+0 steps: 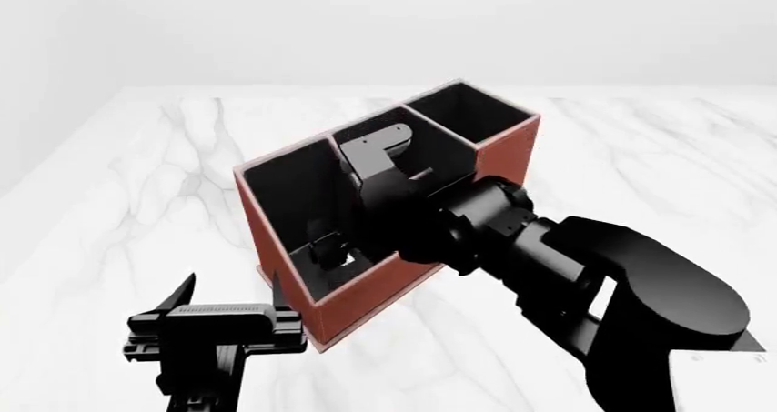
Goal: Pick up the book and place it in the left compartment of the caddy.
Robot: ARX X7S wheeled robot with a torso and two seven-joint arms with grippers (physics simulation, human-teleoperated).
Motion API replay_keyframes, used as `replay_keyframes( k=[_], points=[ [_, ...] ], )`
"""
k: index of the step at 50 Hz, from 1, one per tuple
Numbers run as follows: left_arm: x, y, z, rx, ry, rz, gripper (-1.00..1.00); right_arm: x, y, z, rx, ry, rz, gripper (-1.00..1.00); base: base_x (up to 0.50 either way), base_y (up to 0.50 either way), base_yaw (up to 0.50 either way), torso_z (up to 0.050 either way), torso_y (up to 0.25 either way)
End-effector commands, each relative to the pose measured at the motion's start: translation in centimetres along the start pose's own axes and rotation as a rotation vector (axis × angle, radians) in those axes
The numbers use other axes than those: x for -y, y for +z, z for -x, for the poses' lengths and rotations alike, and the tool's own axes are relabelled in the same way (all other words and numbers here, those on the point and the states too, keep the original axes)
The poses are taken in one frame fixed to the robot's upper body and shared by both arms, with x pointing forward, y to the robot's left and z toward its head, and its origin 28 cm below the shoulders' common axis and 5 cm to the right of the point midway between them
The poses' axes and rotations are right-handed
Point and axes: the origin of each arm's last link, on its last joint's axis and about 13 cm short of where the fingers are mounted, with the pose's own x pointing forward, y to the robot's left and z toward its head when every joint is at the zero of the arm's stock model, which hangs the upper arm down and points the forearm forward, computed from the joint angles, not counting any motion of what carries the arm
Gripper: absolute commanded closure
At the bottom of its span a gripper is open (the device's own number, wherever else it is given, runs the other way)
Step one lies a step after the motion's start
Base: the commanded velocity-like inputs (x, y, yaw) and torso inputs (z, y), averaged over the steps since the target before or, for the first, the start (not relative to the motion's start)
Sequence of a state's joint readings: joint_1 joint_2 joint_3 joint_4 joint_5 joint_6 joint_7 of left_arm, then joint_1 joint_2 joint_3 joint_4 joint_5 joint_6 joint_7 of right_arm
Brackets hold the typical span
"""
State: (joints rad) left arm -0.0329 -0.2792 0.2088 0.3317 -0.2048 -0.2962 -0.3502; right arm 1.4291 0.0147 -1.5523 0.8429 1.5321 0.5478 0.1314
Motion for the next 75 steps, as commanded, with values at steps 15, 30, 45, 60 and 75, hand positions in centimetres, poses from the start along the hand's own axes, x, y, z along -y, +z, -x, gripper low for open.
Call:
replay_keyframes(
  k=[15, 30, 45, 60, 75],
  points=[
    [-0.2, 0.2, 0.3, 0.005, 0.007, -0.008, -1.0, 2.6, -3.0, 12.0, 0.437, -0.155, -0.135, -1.0, 0.0, 0.0, 0.0, 0.0, 0.0],
    [0.1, 0.2, 0.3, 0.01, -0.002, -0.021, -1.0, 1.6, -17.9, 8.9, 0.834, -0.585, -0.12, -1.0, 0.0, 0.0, 0.0, 0.0, 0.0],
    [0.3, -0.1, 0.4, 0.014, -0.005, -0.019, -1.0, 0.7, -19.2, 9.4, 0.829, -0.579, -0.16, -1.0, 0.0, 0.0, 0.0, 0.0, 0.0],
    [-0.1, 4.3, -0.5, 0.117, -0.018, -0.06, -1.0, 0.8, -14.9, 11.9, 0.951, -0.567, -0.088, -1.0, 0.0, 0.0, 0.0, 0.0, 0.0],
    [-0.1, 14.0, -1.4, 0.406, -0.037, -0.169, -1.0, 0.5, -7.6, 16.8, 1.191, -0.556, 0.005, -1.0, 0.0, 0.0, 0.0, 0.0, 0.0]
  ],
)
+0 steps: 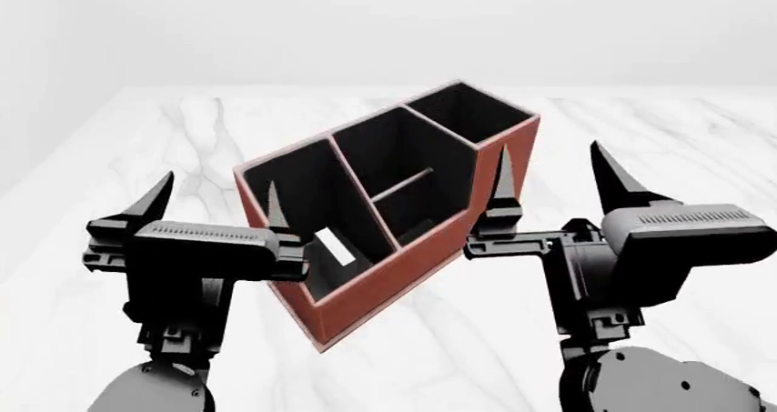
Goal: Pick up the book and place it in the left compartment of the caddy.
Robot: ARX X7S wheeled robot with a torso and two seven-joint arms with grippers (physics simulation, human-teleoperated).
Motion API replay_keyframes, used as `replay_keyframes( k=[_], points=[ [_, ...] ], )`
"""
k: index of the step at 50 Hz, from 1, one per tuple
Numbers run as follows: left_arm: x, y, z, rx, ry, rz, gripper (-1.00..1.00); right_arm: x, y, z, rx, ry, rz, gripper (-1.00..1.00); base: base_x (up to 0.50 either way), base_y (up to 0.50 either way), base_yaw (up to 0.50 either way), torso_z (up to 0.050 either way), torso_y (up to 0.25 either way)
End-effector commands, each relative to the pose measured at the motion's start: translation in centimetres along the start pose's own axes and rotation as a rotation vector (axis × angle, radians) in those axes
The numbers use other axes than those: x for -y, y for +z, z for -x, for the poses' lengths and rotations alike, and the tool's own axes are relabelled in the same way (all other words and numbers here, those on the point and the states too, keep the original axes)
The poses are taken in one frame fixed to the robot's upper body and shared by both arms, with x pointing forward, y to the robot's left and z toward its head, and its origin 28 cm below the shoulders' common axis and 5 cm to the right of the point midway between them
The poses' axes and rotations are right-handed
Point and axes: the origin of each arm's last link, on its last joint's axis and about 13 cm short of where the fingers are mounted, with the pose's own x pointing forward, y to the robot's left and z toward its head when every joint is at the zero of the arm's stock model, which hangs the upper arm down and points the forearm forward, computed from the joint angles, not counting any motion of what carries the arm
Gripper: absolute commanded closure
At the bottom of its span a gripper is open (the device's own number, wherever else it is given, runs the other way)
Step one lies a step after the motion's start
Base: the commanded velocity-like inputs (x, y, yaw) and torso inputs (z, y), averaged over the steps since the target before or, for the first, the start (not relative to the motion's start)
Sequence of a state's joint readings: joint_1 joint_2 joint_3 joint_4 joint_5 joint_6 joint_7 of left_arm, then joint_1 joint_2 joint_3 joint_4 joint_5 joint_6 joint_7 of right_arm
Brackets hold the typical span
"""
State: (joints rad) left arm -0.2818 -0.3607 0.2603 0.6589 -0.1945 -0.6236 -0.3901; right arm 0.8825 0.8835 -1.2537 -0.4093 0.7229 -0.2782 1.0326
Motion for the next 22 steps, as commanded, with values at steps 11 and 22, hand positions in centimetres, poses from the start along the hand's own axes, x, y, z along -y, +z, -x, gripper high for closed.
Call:
replay_keyframes(
  k=[11, 22],
  points=[
    [-0.52, 4.81, -1.04, 0.172, -0.009, -0.067, -1.0, -0.48, 4.96, -1.66, 0.176, 0.029, 0.008, -1.0, 0.0, 0.0, 0.0, 0.0, 0.0],
    [-0.46, 4.69, -1.09, 0.174, -0.011, -0.073, -1.0, -0.49, 4.87, -1.53, 0.194, 0.026, 0.019, -1.0, 0.0, 0.0, 0.0, 0.0, 0.0]
  ],
)
